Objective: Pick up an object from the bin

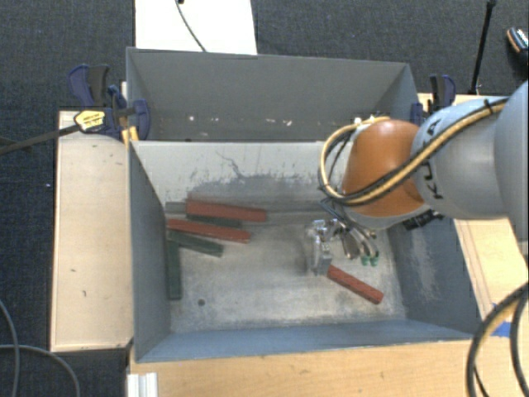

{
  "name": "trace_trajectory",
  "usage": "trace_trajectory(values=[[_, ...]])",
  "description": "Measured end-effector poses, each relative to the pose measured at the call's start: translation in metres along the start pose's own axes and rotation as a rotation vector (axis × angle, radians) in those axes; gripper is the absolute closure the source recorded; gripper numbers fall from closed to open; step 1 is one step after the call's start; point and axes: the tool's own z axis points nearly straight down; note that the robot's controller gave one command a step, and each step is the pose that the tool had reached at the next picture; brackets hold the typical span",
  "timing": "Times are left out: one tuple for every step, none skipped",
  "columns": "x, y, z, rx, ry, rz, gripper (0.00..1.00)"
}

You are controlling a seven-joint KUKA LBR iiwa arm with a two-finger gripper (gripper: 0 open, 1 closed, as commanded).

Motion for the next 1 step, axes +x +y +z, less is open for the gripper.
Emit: trace_trajectory(values=[[0.0017, -0.0011, 0.0029, 0.002, 0.004, 0.002, 0.0]])
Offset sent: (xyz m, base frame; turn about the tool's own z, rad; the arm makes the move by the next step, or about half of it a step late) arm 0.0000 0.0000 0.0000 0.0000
